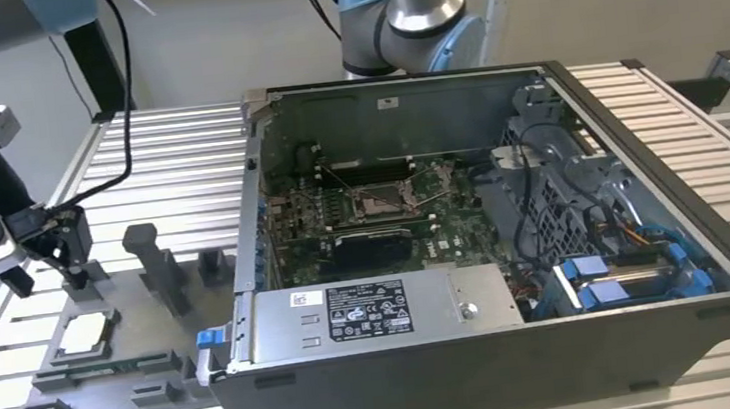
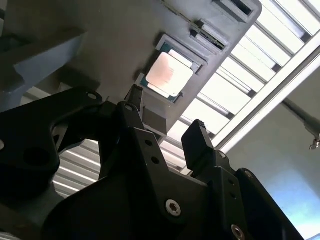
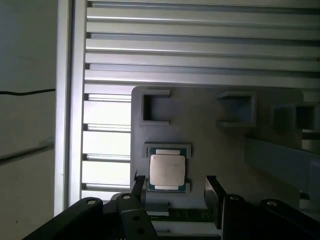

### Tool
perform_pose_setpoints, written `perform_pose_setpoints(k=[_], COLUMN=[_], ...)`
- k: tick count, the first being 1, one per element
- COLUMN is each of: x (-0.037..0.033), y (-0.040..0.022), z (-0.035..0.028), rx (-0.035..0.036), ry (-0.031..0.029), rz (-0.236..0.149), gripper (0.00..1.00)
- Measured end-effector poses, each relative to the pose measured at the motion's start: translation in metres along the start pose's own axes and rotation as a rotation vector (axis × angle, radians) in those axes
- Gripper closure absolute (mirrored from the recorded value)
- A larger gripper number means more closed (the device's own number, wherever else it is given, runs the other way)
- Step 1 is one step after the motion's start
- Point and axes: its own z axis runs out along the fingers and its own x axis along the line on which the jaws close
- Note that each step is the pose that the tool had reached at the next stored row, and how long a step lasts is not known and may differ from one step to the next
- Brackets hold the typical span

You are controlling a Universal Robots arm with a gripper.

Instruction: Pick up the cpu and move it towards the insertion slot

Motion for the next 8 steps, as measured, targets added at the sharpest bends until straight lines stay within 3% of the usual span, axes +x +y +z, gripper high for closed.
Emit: perform_pose_setpoints(k=[4, 5, 8], x=[0.0, 0.0, 0.0], y=[0.0, 0.0, 0.0], z=[0.0001, 0.0001, 0.0001], rx=[-0.0001, -0.0001, -0.0001], ry=[-0.0001, 0.0, -0.0001], rz=[0.0, 0.0, 0.0], gripper=[1.0, 0.0, 0.0])
